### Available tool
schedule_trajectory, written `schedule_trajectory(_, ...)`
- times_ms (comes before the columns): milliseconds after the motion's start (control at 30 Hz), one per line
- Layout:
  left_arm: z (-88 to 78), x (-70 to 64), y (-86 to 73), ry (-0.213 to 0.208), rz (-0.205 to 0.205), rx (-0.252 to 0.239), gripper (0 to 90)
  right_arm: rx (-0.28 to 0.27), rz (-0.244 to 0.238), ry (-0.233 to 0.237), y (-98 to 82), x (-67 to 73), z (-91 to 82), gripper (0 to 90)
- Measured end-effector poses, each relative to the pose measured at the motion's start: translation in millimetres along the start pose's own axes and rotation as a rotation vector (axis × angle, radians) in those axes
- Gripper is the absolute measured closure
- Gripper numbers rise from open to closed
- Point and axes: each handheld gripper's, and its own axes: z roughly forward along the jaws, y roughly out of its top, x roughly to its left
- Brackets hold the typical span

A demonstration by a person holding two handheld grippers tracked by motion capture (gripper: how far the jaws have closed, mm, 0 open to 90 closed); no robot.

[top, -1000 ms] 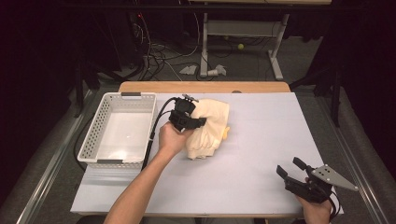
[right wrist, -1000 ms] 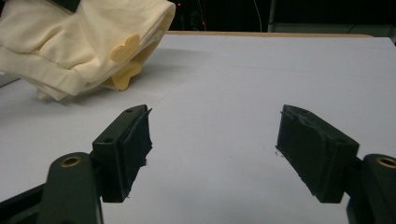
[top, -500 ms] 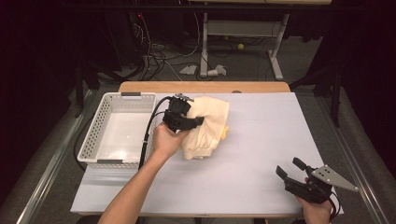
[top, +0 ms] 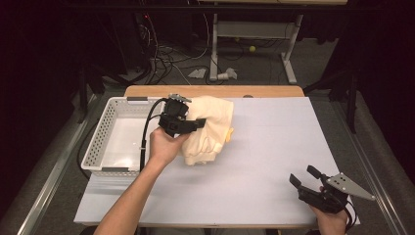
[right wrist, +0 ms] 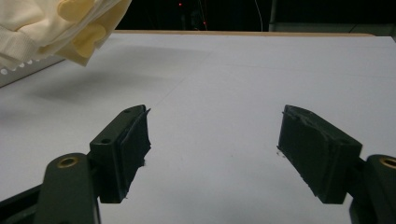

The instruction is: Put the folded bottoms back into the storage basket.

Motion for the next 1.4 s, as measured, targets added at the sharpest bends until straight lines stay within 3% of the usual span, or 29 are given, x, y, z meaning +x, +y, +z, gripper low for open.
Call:
schedule_trajectory(633,-27.9,11.0,-2.7,0.001,-0.027,-0.037,69.0,0.0,0.004,0.002,-0.1,-0.4,-0.3,25.6)
schedule_trajectory(833,-33.4,11.6,-3.9,0.038,-0.002,-0.004,69.0,0.004,0.005,0.002,-0.2,-0.6,0.4,25.6)
schedule_trajectory(1400,-56.5,22.0,-11.0,0.048,-0.02,-0.047,69.0,0.007,0.007,0.008,-0.4,-0.9,0.7,25.7)
